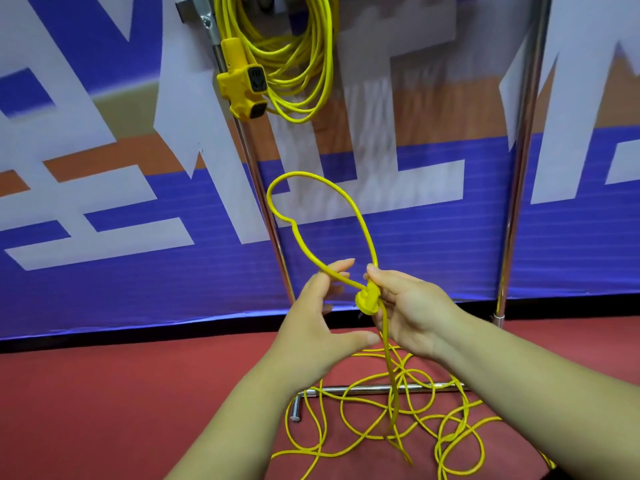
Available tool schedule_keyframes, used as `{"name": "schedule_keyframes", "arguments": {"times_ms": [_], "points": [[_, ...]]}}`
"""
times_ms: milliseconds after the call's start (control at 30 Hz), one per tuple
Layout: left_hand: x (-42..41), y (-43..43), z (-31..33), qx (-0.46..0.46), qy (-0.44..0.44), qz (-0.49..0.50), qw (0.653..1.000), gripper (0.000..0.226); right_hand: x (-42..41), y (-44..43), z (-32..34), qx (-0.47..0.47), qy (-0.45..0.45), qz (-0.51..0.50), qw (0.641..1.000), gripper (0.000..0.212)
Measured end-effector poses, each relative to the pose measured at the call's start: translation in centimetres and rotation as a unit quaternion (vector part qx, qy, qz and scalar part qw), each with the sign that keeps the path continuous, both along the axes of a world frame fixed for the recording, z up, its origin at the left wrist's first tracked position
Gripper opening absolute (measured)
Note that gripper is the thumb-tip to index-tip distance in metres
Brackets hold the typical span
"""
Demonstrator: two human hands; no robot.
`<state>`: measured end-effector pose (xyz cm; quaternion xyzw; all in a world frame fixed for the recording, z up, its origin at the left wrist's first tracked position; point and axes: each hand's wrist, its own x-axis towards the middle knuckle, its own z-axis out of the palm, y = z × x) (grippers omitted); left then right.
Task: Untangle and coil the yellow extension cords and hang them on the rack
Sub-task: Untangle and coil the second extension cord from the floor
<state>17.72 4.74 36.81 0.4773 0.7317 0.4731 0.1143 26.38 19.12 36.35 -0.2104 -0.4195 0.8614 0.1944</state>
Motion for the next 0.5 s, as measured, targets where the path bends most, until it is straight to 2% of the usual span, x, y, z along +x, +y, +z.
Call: {"name": "schedule_keyframes", "arguments": {"times_ms": [100,200,367,500], "points": [[0.3,0.3,0.1,0.012,0.074,0.030,0.997,0.082,0.4,-0.3,0.4,0.004,0.006,0.011,1.000,0.017],[0.5,0.5,0.4,0.041,0.100,0.055,0.993,0.068,0.7,-0.5,0.9,-0.009,0.027,0.023,0.999,0.017],[0.8,0.4,0.7,0.073,0.090,0.054,0.992,0.044,0.9,-0.3,1.1,0.023,0.020,0.026,0.999,0.021],[1.1,0.4,1.0,0.098,0.016,0.041,0.994,0.031,1.4,-0.2,1.7,0.044,0.009,0.049,0.998,0.029]]}}
